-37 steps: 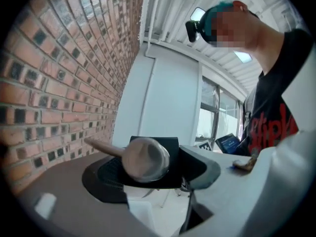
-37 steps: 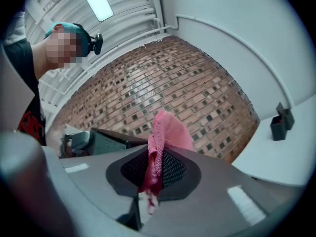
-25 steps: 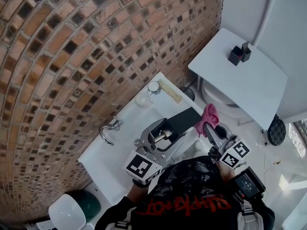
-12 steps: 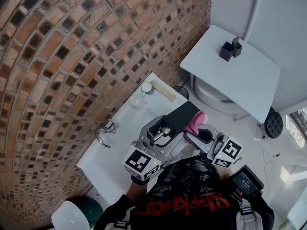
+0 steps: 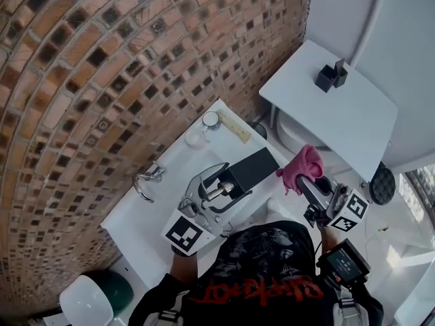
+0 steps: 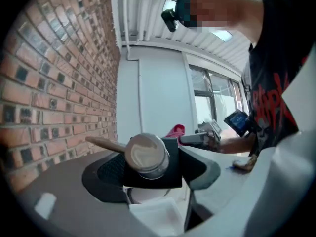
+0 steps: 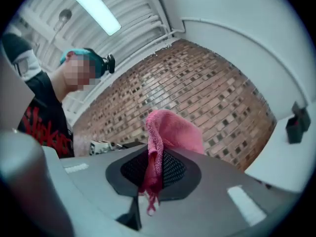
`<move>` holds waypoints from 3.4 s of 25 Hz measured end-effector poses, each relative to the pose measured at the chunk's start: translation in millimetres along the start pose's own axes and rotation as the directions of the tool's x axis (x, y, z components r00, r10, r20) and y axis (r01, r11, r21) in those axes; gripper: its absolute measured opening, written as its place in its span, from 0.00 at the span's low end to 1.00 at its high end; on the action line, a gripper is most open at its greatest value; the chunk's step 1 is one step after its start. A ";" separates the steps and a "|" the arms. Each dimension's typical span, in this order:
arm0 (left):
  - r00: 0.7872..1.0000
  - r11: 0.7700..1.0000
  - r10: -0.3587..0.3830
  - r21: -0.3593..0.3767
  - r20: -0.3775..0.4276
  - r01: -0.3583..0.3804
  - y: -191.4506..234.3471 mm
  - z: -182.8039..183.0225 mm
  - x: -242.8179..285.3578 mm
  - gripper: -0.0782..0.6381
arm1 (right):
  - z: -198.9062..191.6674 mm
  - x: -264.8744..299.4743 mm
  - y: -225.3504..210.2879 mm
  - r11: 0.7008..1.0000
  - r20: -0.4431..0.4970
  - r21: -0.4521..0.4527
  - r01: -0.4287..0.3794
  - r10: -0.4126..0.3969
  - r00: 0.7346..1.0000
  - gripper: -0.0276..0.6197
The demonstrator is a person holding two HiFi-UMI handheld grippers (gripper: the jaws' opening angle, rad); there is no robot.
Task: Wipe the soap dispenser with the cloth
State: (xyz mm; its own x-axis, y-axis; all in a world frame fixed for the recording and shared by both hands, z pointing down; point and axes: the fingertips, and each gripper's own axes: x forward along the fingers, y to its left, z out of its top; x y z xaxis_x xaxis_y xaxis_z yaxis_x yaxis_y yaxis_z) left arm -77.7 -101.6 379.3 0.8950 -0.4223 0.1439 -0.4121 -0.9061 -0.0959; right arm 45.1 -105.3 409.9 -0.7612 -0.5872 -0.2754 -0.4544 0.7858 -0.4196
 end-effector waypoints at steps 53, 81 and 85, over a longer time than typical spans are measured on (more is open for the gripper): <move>0.957 0.975 0.067 -0.224 0.281 -0.003 3.7 2.6 -8.6 0.56 | -57.8 75.0 49.2 0.901 -0.118 0.201 -0.385 0.412 0.903 0.10; 0.957 0.989 0.011 -0.145 0.290 0.033 4.0 4.2 -2.9 0.56 | -79.7 53.7 53.1 0.903 -0.166 0.211 -0.375 0.411 0.897 0.10; 0.984 0.993 -0.042 -0.105 0.176 0.061 -15.4 -17.8 7.5 0.56 | -51.3 56.5 48.0 0.920 -0.105 0.166 -0.355 0.374 0.921 0.10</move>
State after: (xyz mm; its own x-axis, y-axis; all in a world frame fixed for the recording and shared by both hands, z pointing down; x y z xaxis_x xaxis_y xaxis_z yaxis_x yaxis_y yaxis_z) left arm -67.7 -91.2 399.4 0.9277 -0.3724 -0.0276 -0.3720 -0.9281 0.0173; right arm -43.4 -90.8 418.5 -0.9199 -0.2264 -0.3202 -0.0709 0.8991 -0.4321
